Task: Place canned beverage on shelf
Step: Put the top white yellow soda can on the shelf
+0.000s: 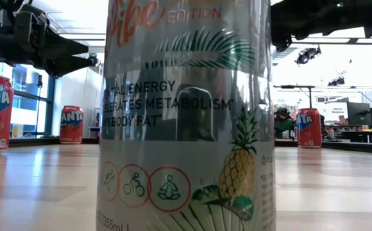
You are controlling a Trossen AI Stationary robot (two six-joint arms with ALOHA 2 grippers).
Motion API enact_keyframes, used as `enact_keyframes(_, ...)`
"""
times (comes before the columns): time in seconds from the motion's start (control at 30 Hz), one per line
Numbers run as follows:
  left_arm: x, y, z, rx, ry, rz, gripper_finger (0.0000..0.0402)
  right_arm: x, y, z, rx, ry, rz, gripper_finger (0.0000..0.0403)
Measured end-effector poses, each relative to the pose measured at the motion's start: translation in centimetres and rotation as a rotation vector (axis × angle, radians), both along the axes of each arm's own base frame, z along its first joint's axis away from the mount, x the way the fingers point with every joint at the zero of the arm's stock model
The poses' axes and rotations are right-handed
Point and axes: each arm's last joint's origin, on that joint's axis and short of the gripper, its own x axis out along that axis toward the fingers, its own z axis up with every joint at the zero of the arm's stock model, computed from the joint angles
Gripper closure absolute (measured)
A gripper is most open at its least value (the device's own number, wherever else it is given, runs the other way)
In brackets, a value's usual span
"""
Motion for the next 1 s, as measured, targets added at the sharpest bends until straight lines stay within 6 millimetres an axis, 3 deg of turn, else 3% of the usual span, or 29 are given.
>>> enact_keyframes(0.27,0.0,0.0,0.0,0.000,0.000,-0.001,0.0088,2.1,0.8,-1.1,0.096,0.056,-0.077,0.0092)
enact_keyframes(0.57,0.0,0.0,0.0,0.000,-0.001,-0.001,0.0088,6.5,2.2,0.0,-0.027,0.242,-0.061,0.0079)
enact_keyframes(0.8,0.0,0.0,0.0,0.000,-0.001,-0.001,0.0088,8.0,2.6,2.0,-0.009,0.327,0.001,0.0075)
enact_keyframes(1.0,0.0,0.0,0.0,0.000,-0.002,0.000,0.0088,9.3,1.7,2.5,0.068,0.327,-0.070,0.0037)
